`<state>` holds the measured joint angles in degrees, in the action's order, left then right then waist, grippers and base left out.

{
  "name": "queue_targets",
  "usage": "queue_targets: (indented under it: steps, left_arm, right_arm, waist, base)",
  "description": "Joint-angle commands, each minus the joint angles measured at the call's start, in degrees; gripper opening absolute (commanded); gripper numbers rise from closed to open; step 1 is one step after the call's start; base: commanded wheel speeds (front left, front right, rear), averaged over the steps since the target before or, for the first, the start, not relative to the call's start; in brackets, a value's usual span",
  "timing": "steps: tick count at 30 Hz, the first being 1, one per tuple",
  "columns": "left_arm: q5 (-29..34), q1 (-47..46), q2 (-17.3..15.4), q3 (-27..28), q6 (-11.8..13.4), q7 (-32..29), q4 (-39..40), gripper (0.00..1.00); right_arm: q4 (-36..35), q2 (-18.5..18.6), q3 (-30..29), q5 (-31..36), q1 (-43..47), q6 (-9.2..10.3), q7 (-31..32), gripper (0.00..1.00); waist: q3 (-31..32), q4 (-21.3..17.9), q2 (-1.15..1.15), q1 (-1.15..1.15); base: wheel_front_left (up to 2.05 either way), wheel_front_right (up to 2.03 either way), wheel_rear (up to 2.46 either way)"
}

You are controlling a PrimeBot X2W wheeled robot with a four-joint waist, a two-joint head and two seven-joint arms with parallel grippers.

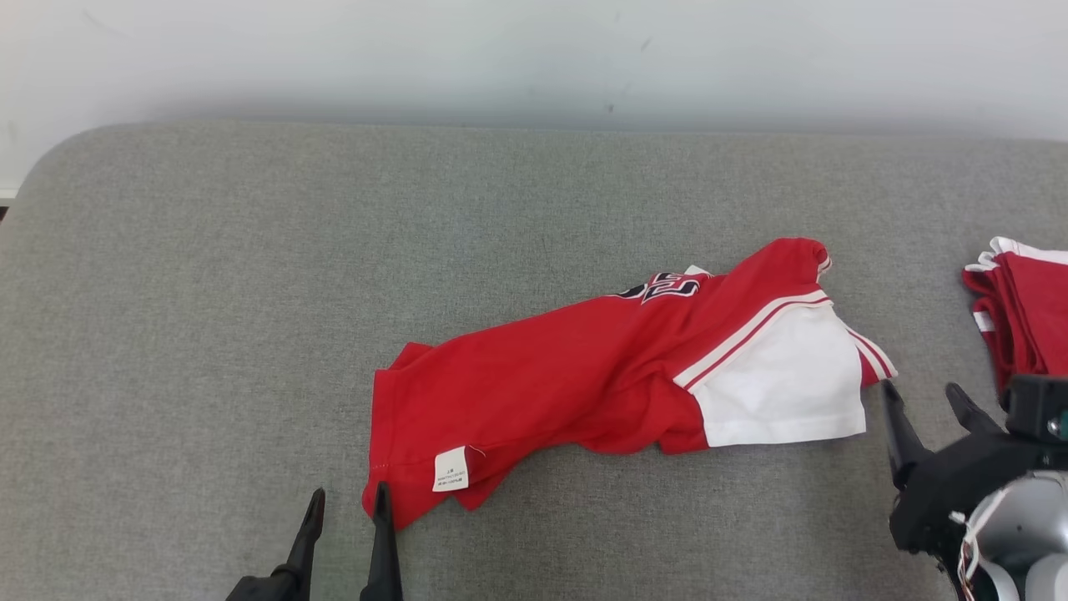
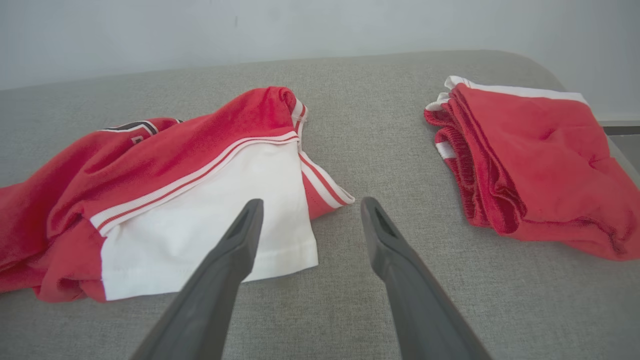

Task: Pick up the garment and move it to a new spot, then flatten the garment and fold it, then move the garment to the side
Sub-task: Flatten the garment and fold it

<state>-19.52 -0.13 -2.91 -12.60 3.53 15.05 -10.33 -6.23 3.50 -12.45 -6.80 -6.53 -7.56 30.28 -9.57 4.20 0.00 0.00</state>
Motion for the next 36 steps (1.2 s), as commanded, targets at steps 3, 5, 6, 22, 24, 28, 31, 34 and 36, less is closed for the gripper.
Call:
queue_targets:
  steps: [3,5,6,22,24,28,31,34,36]
  left_arm:
    - [-0.8,1.2,-0.4,0.8,0.0,-0.1,-1.3,1.00]
    - [-1.5,1.1,-0.7,0.9,-0.3,-1.3,-2.1,1.00]
    - [-1.8,0.7,-0.9,0.9,-0.6,-2.0,-2.4,1.00]
    - [-6.3,-9.3,-5.6,-0.1,-0.5,-28.4,-2.7,1.00]
    - [-5.7,-9.7,-6.5,-0.5,0.1,-30.5,-2.9,1.00]
    - [-5.0,-10.1,-7.1,-1.0,1.1,-31.6,-2.4,1.00]
    - [-4.1,-10.3,-7.6,-1.5,1.6,-32.0,-2.5,0.80]
    - [-3.5,-10.7,-7.8,-2.0,2.0,-32.6,-2.9,0.66]
    - [-3.4,-10.8,-8.0,-2.0,2.4,-32.7,-3.2,0.67]
  right_arm:
    - [0.1,-0.5,-0.7,0.7,2.2,0.14,-2.5,1.00]
    - [1.3,-0.7,-0.4,0.5,3.3,0.14,-3.9,1.00]
    - [2.0,-0.7,0.0,-0.2,3.7,0.14,-4.4,1.00]
    - [3.6,-0.6,4.1,0.4,1.8,0.15,-4.1,1.00]
    - [3.5,-0.6,4.4,0.5,1.8,0.15,-4.0,1.00]
    - [3.5,-0.6,4.5,0.4,1.9,0.15,-4.0,1.00]
    - [3.7,-0.7,4.4,0.2,2.2,0.15,-4.0,1.00]
    - [3.8,-0.6,4.6,0.1,2.1,0.15,-4.0,1.00]
    - [3.8,-0.6,4.8,0.0,1.9,0.15,-3.9,1.00]
  waist:
    - [0.5,0.1,0.00,0.00]
    - [0.8,0.1,0.00,0.00]
    - [1.0,0.0,0.00,0.00]
    - [1.9,-1.5,0.00,0.00]
    - [1.9,-2.1,0.00,0.00]
    - [1.5,-2.9,0.00,0.00]
    - [1.1,-3.2,0.00,0.00]
    - [0.8,-3.5,0.00,0.00]
    - [0.6,-3.6,0.00,0.00]
  base:
    - [0.00,0.00,0.00]
    - [0.00,0.00,0.00]
    - [0.00,0.00,0.00]
    - [0.00,0.00,0.00]
    - [0.00,0.00,0.00]
    - [0.00,0.00,0.00]
    - [0.00,0.00,0.00]
    - [0.00,0.00,0.00]
    - [0.00,0.00,0.00]
